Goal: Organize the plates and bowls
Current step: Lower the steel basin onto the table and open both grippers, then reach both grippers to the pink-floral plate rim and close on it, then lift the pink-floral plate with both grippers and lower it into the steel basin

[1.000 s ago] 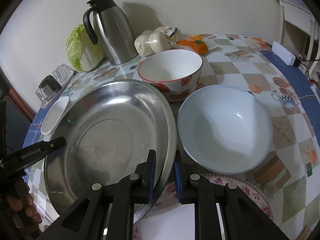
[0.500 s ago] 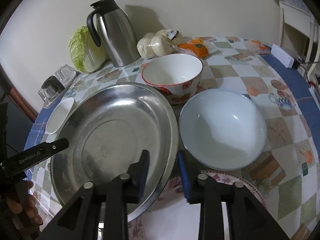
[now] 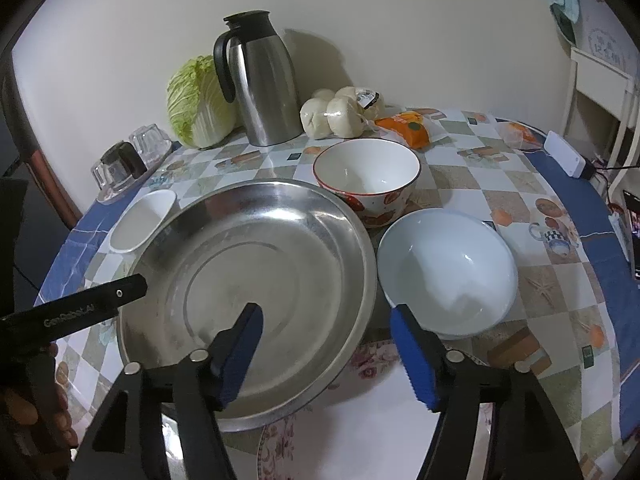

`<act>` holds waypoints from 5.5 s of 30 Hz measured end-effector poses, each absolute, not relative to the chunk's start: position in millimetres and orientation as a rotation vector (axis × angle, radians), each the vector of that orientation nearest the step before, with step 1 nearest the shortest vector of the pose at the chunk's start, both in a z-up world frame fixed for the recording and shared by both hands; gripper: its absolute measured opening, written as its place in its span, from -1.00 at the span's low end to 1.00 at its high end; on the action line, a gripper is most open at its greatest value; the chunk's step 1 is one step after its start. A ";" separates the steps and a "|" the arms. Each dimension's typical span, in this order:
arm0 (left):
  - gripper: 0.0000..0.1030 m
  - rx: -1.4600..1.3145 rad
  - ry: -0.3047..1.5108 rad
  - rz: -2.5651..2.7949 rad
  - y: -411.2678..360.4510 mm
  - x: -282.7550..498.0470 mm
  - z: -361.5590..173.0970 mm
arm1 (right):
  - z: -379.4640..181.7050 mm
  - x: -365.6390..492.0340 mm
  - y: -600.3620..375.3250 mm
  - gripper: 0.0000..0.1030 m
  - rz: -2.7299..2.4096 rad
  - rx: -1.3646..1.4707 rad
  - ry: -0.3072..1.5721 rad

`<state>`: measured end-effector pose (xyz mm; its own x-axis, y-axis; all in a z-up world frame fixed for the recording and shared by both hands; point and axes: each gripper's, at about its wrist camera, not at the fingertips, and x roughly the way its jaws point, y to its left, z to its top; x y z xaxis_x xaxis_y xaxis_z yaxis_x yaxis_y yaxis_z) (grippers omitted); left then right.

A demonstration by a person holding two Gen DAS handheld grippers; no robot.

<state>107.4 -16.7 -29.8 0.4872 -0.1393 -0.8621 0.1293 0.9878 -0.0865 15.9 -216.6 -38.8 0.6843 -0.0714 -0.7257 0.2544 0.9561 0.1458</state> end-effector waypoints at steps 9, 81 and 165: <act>0.78 -0.020 1.019 -0.157 -9.6 86.8 -25.1 | -34.4 0.6 -210.2 0.78 -0.187 0.212 0.781; 0.07 0.067 1.242 -0.441 -119.9 -3.3 -62.8 | -98.4 -103.0 -344.7 -0.69 -0.315 0.743 0.937; -0.62 -0.221 1.016 -0.612 -94.2 105.9 5.3 | -7.5 -29.8 -324.0 -0.76 -0.234 0.692 0.737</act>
<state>105.9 -94.2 5.3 0.3782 -0.5728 -0.7273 0.3746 0.8131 -0.4456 -29.8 -324.0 -7.5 0.7269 0.0384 -0.6857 0.4272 0.7565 0.4952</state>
